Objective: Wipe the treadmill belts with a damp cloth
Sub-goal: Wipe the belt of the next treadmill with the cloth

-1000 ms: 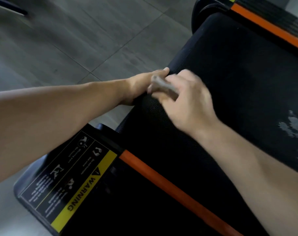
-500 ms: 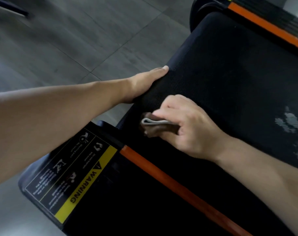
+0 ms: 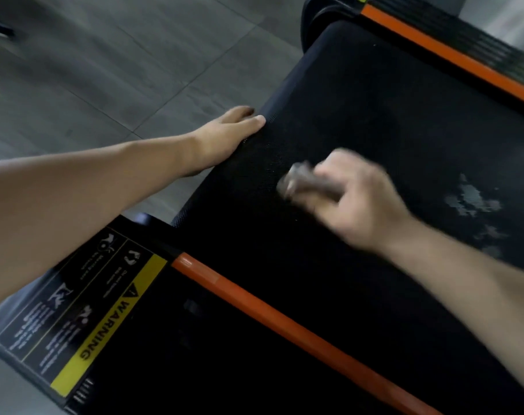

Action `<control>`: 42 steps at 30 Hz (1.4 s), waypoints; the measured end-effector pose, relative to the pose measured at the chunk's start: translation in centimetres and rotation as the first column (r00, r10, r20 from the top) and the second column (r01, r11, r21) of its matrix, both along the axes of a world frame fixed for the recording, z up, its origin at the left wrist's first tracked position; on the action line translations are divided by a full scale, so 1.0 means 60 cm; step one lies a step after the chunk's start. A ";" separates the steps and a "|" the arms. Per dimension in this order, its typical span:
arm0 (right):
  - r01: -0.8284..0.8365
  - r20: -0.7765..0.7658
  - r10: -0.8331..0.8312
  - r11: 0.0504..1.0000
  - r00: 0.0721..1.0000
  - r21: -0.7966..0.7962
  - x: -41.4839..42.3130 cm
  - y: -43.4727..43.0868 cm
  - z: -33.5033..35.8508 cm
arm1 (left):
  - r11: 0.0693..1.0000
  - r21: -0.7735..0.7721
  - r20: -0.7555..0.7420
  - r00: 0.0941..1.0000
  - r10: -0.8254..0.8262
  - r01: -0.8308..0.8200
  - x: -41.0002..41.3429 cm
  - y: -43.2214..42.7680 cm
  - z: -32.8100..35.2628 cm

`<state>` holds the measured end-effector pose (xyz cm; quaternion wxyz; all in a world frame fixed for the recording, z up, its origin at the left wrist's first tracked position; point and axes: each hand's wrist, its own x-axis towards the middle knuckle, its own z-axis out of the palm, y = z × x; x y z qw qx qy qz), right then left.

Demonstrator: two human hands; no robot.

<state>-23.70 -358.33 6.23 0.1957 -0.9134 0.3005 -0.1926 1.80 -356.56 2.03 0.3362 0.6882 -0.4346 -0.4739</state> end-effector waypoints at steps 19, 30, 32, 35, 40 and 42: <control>0.348 -0.006 -0.355 0.919 0.935 -0.183 -0.043 -0.213 -0.012 | 0.989 -0.061 0.775 0.631 -0.039 0.136 -0.163 -0.080 0.039; 0.573 -0.019 -0.599 0.774 0.800 -0.268 -0.005 -0.408 -0.016 | 0.952 -0.086 0.838 0.538 -0.089 0.292 -0.168 -0.077 0.033; 0.447 -0.054 -0.477 0.852 0.877 -0.272 -0.007 -0.394 -0.018 | 0.954 -0.091 0.840 0.537 -0.081 0.287 -0.169 -0.076 0.035; 0.506 -0.063 -0.530 0.834 0.846 -0.220 -0.026 -0.442 -0.002 | 0.952 -0.103 0.841 0.537 -0.072 0.288 -0.169 -0.075 0.033; 0.581 -0.046 -0.605 0.781 0.795 -0.229 -0.016 -0.444 -0.003 | 0.951 -0.113 0.848 0.527 -0.059 0.288 -0.167 -0.077 0.029; 0.438 -0.098 -0.466 0.872 0.880 -0.218 -0.031 -0.407 -0.008 | 0.951 -0.121 0.849 0.526 -0.050 0.285 -0.168 -0.077 0.028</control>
